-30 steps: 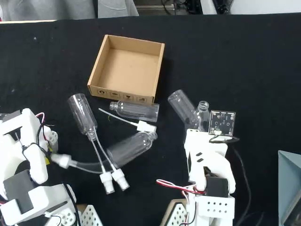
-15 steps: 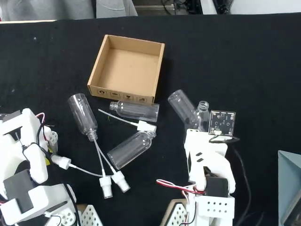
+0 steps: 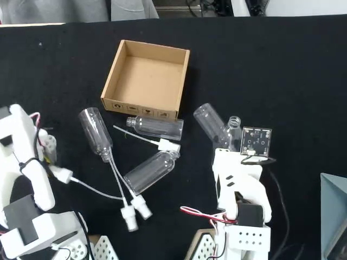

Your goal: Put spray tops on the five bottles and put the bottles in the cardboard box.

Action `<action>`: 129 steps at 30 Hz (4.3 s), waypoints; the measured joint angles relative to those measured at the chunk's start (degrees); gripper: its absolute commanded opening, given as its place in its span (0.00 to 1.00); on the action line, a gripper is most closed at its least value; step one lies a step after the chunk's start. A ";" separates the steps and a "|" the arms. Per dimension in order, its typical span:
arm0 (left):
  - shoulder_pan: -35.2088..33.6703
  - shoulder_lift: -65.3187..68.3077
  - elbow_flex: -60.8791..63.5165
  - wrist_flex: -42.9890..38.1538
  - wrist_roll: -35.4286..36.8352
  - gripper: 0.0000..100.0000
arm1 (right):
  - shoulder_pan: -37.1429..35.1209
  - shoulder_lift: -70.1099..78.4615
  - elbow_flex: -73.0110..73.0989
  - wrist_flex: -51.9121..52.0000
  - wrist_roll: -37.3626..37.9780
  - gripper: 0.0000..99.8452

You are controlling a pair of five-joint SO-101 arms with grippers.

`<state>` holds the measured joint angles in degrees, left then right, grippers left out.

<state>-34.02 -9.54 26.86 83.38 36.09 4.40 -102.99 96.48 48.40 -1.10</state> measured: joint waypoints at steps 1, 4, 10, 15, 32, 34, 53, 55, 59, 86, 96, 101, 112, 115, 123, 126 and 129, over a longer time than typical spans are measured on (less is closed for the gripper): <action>0.00 0.00 -1.67 1.41 -0.79 0.03 | 0.00 0.00 0.00 0.00 0.00 0.03; 0.00 0.00 -6.59 5.10 -2.02 0.03 | 0.00 0.00 0.00 0.00 0.00 0.03; -0.26 0.00 -14.86 11.16 -2.46 0.03 | 0.00 0.00 0.00 0.00 0.00 0.03; -0.26 0.00 -20.75 14.51 -2.46 0.03 | 0.00 0.00 0.00 0.00 0.00 0.03; -0.26 -12.84 -28.66 16.88 -2.46 0.03 | 0.00 0.00 0.00 0.00 0.00 0.03; -0.26 -15.38 -28.66 17.05 -2.46 0.03 | 0.00 0.00 0.00 0.00 0.00 0.03; 4.66 -28.75 -28.66 17.32 -2.46 0.03 | 3.08 0.00 -1.49 4.13 0.00 0.03; 6.07 -30.68 -28.66 17.32 -2.46 0.03 | 3.08 0.00 -1.76 4.92 0.00 0.03; 7.91 -34.55 -26.02 15.91 -2.37 0.03 | 3.08 0.00 -1.85 5.01 0.00 0.03; 19.43 -54.42 3.60 -13.10 7.21 0.03 | -9.23 0.00 -1.85 5.01 0.00 0.03; 27.52 -59.08 11.87 -23.74 11.43 0.03 | -11.60 0.00 -0.35 2.11 0.97 0.03; 29.80 -63.82 18.64 -29.63 11.60 0.03 | -13.63 0.00 -0.35 2.11 11.60 0.03; 32.35 -79.82 38.33 -46.42 11.52 0.03 | -18.81 0.00 0.18 3.78 25.85 0.03; 32.35 -85.63 43.87 -49.93 12.04 0.03 | -20.31 0.00 0.18 4.57 27.96 0.03; 35.52 -94.24 51.87 -53.71 12.04 0.03 | -21.45 0.00 0.18 5.01 29.45 0.03; 37.98 -94.15 51.87 -53.71 12.04 0.03 | -21.45 0.00 0.18 5.89 29.45 0.03; 38.51 -94.15 51.87 -53.71 12.04 0.03 | -21.45 0.00 0.18 6.33 29.54 0.03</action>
<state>4.48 -103.69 78.73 29.67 48.13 -17.05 -102.99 96.66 54.73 28.44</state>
